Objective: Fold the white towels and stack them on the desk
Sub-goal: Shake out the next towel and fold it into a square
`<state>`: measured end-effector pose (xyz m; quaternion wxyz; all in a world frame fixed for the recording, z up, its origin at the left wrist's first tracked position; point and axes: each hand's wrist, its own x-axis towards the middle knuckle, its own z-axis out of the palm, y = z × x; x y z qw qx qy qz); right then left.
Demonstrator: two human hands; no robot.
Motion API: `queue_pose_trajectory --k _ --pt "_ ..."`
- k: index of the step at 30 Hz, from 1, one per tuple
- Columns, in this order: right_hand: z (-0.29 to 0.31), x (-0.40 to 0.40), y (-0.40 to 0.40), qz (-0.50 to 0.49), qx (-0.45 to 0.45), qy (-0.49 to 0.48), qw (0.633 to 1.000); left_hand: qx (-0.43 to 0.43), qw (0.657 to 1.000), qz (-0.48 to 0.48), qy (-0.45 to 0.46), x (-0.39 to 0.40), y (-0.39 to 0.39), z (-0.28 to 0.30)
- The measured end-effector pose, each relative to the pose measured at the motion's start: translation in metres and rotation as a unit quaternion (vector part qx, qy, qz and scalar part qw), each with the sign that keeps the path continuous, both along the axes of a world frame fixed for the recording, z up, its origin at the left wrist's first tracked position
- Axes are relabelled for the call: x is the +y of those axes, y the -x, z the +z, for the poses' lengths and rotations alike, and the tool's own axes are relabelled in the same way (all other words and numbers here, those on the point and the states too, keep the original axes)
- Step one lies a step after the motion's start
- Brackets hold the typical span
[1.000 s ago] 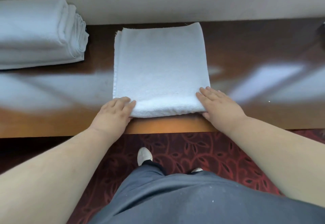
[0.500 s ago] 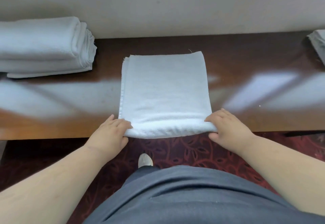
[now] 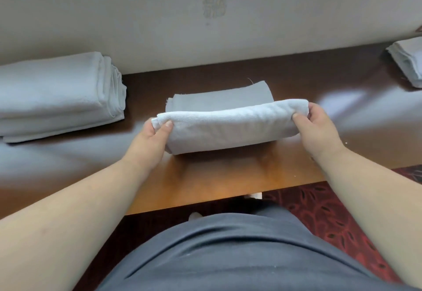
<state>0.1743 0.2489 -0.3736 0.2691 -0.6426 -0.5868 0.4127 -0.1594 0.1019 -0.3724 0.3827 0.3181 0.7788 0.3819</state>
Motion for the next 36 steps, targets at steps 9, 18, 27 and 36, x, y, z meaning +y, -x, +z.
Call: queue_pose_trajectory --k 9,18,27,36 --pt "-0.018 0.076 0.053 0.022 -0.026 0.022 0.999 0.015 0.992 0.127 0.0 0.08 0.013 -0.028" --pt "-0.069 0.126 0.078 0.032 -0.111 0.074 0.99 0.049 0.979 0.133 0.144 0.139 0.038 -0.062" --pt "-0.08 0.126 0.081 0.0 -0.177 0.052 0.983 0.143 0.966 0.122 0.18 0.147 0.029 -0.072" --pt "-0.045 0.092 0.101 0.11 -0.212 -0.213 0.947 0.371 0.927 -0.05 -0.033 0.139 -0.015 -0.031"
